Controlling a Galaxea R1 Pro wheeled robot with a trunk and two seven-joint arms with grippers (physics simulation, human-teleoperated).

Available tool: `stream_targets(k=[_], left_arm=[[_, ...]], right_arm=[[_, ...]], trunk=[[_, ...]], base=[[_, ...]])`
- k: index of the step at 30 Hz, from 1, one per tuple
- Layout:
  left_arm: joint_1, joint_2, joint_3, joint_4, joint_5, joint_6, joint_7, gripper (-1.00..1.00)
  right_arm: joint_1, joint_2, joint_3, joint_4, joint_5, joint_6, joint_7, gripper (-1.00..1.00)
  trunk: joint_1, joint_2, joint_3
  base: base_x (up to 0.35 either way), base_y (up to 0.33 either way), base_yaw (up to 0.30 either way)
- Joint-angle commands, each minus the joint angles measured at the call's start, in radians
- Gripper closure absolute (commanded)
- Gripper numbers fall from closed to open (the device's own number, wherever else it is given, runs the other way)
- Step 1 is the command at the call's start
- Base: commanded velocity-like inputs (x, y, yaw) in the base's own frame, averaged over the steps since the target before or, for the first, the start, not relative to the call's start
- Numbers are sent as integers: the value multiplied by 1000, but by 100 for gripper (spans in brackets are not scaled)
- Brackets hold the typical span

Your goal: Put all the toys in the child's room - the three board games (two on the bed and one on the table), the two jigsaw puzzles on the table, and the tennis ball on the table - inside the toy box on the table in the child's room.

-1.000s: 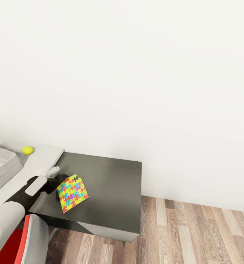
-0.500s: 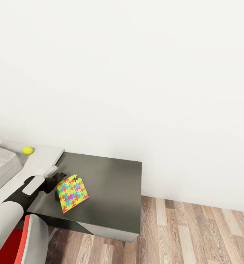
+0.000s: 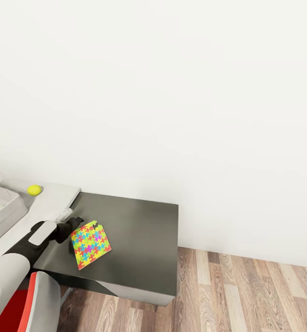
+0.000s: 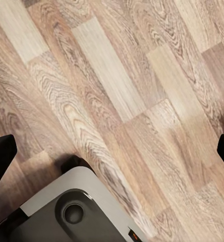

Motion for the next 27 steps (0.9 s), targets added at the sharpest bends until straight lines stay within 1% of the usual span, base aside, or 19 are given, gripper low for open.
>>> stream_targets(k=[1,15,21,27], left_arm=[[-1,1,-7,-2,10,0,9,-100],[-1,0,-8,-6,9,0,9,-100],[-1,0,-8,-7,9,0,9,-100],[-1,0,-8,-7,9,0,9,-100]], right_arm=[[0,0,1,-3,-8,5,-5,-100],[0,0,1,-3,-8,5,-5,-100],[0,0,1,-3,-8,5,-5,-100],[0,0,2,-3,-8,5,-5,-100]], trunk=[[1,-2,-2],[1,-2,-2],[1,-2,-2],[1,-2,-2]], base=[[67,0,0],[17,0,0],[92,52,0],[27,16,0]])
